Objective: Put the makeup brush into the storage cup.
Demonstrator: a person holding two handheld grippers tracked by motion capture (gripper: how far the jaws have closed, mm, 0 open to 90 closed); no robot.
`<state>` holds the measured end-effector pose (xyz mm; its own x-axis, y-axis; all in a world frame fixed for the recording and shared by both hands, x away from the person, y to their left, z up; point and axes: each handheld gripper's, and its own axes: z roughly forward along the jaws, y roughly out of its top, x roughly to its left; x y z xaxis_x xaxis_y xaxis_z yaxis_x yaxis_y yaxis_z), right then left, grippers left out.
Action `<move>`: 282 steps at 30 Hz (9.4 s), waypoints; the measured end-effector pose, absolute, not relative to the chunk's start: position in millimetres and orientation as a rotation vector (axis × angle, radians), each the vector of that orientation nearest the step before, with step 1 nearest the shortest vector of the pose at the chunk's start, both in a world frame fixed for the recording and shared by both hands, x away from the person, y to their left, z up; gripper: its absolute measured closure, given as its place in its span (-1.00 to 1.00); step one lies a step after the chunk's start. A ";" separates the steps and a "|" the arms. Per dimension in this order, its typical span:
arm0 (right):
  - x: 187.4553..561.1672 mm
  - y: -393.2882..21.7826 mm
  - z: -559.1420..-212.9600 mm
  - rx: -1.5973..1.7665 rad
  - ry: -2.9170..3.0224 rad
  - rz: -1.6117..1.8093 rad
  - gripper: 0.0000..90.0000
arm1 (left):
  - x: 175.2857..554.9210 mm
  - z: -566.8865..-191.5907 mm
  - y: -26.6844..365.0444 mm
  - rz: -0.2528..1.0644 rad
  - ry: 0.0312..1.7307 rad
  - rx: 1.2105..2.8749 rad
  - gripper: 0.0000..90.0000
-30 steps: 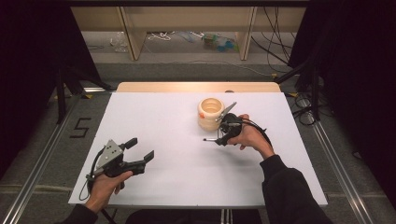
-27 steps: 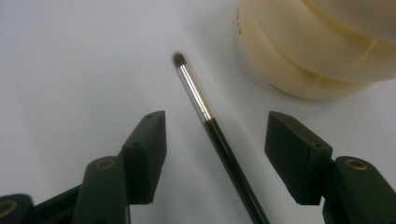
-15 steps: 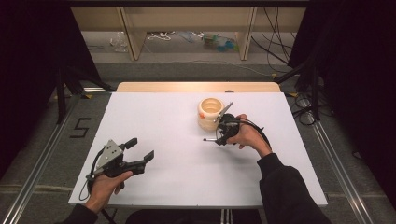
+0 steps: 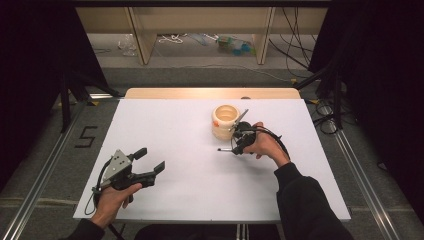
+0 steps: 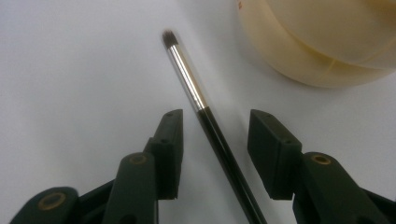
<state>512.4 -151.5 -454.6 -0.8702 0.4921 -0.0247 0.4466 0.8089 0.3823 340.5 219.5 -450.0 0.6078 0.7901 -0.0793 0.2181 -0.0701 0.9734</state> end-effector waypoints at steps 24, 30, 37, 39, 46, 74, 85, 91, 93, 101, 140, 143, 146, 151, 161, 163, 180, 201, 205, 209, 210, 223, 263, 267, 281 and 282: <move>515.6 -146.1 -458.6 0.725 2.911 0.477 0.47 | 340.3 -449.6 219.6 0.587 0.856 1.609 -0.61; 517.3 -146.8 -458.7 0.750 2.921 0.487 0.51 | 340.2 -449.7 219.4 0.588 0.855 1.613 -0.60; 517.3 -146.3 -458.7 0.742 2.920 0.481 0.60 | 340.1 -449.5 219.5 0.589 0.855 1.610 -0.60; 517.2 -146.2 -458.7 0.738 2.920 0.480 0.61 | 340.1 -449.5 219.5 0.589 0.855 1.611 -0.60; 516.1 -144.7 -458.5 0.697 2.930 0.468 0.68 | 340.4 -449.5 220.1 0.591 0.854 1.612 -0.60; 512.4 -135.9 -457.2 0.666 2.939 0.391 0.87 | 339.9 -449.4 219.6 0.591 0.855 1.609 -0.60; 509.2 -135.6 -447.0 0.673 2.916 0.436 0.87 | 340.1 -449.3 220.2 0.592 0.852 1.610 -0.60; 505.2 -136.6 -435.7 0.657 2.903 0.541 0.87 | 340.0 -449.2 220.2 0.593 0.854 1.607 -0.60; 503.9 -136.7 -431.6 0.651 2.894 0.582 0.87 | 340.1 -449.2 220.3 0.593 0.854 1.608 -0.60; 494.8 -136.2 -407.9 0.630 2.855 0.796 0.87 | 340.0 -449.4 220.4 0.586 0.859 1.600 -0.60; 499.5 -165.0 -366.1 0.709 2.397 1.341 0.87 | 340.3 -449.5 220.6 0.593 0.860 1.605 -0.60; 499.6 -167.5 -364.3 0.731 2.386 1.352 0.87 | 340.4 -449.4 220.8 0.594 0.859 1.605 -0.60; 501.0 -170.2 -362.5 0.743 2.366 1.372 0.87 | 340.4 -449.4 221.0 0.595 0.859 1.606 -0.60; 502.5 -172.7 -360.8 0.763 2.323 1.388 0.87 | 340.3 -449.2 221.1 0.596 0.858 1.606 -0.60; 508.3 -175.2 -358.9 0.774 2.304 1.390 0.87 | 340.4 -449.3 221.2 0.596 0.856 1.606 -0.60; 509.9 -175.2 -359.1 0.778 2.287 1.404 0.87 | 340.3 -449.5 220.8 0.595 0.858 1.605 -0.60; 523.2 -173.8 -358.3 0.809 2.218 1.412 0.87 | 340.0 -449.0 221.5 0.598 0.856 1.605 -0.60; 547.5 -166.8 -350.2 0.860 2.160 1.408 0.87 | 340.4 -449.7 221.9 0.597 0.856 1.609 -0.60; 550.5 -160.6 -347.2 0.855 2.140 1.416 0.87 | 340.3 -449.8 221.9 0.596 0.851 1.613 -0.60; 554.6 -155.3 -348.5 0.863 2.144 1.411 0.87 | 340.7 -449.9 222.4 0.605 0.862 1.606 -0.60; 555.3 -154.0 -348.5 0.861 2.149 1.414 0.87 | 340.7 -450.0 222.4 0.605 0.864 1.605 -0.60; 561.2 -143.0 -350.5 0.868 2.162 1.391 0.87 | 339.4 -449.8 221.8 0.582 0.866 1.602 -0.60; 570.1 -132.9 -367.1 0.895 2.177 1.360 0.87 | 339.4 -449.6 222.0 0.580 0.870 1.596 -0.60; 569.9 -132.0 -369.6 0.901 2.179 1.355 0.87 | 339.3 -449.6 222.0 0.580 0.870 1.596 -0.60; 569.8 -133.2 -380.7 0.921 2.183 1.350 0.87 | 339.5 -449.7 222.1 0.584 0.868 1.601 -0.60; 569.7 -133.6 -381.3 0.922 2.189 1.348 0.87 | 339.5 -449.6 222.2 0.584 0.868 1.601 -0.60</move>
